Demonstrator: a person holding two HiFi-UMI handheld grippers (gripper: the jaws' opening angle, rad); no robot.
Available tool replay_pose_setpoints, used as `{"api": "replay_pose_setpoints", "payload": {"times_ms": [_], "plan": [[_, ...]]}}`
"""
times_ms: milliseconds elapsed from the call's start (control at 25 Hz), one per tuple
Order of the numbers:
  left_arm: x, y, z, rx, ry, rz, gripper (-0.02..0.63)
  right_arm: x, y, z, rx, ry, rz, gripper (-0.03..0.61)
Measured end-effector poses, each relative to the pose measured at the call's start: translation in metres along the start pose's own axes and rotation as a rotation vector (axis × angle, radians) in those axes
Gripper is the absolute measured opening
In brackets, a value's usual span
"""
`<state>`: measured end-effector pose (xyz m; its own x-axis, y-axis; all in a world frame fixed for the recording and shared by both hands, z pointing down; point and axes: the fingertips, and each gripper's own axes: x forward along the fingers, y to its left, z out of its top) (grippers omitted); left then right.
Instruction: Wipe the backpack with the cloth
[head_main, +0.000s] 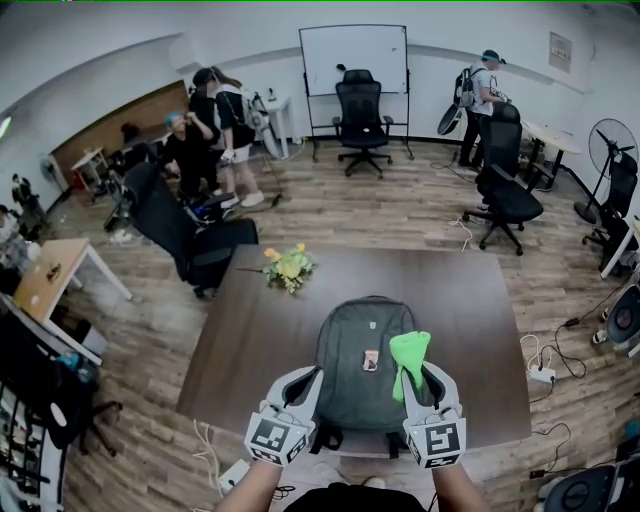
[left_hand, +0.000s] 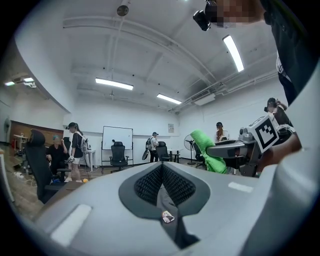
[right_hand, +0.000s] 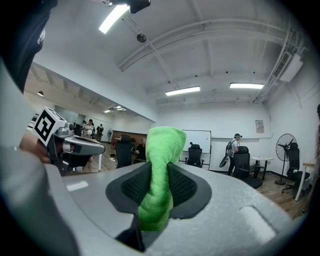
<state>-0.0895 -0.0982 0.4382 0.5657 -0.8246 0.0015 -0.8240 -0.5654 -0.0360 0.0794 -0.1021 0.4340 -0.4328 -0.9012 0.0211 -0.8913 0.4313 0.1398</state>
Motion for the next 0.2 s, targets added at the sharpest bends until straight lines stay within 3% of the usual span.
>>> {"api": "replay_pose_setpoints", "payload": {"times_ms": [200], "plan": [[0.0017, -0.0035, -0.0007, -0.011, 0.005, -0.002, 0.02, 0.0008, 0.0001, -0.0008, -0.008, 0.002, 0.007, 0.095]]}}
